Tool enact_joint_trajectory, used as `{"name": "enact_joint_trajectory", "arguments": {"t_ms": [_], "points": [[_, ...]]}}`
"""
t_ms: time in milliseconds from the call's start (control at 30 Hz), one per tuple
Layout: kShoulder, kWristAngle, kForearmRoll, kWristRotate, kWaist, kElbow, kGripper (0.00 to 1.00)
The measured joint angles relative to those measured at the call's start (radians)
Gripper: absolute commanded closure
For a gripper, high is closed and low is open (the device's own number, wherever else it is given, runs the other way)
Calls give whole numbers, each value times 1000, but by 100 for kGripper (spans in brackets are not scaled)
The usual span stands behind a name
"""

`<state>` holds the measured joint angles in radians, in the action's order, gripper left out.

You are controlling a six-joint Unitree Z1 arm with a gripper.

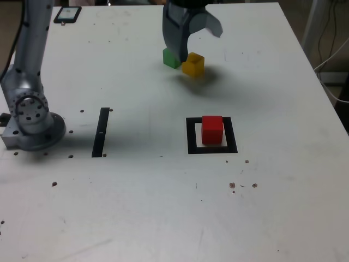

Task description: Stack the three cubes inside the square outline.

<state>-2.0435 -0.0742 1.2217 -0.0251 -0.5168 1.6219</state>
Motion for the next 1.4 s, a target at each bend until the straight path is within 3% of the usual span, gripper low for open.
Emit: {"name": "enact_joint_trajectory", "arguments": {"t_ms": [133, 233, 667, 1000, 1400], "points": [[-46, 47, 8, -17, -14, 4, 4], [-60, 62, 8, -41, -14, 10, 5], [-118, 22, 19, -108, -12, 91, 13], [-177, 25, 34, -120, -29, 116, 18], [-183, 52, 26, -135, -30, 125, 43]]}}
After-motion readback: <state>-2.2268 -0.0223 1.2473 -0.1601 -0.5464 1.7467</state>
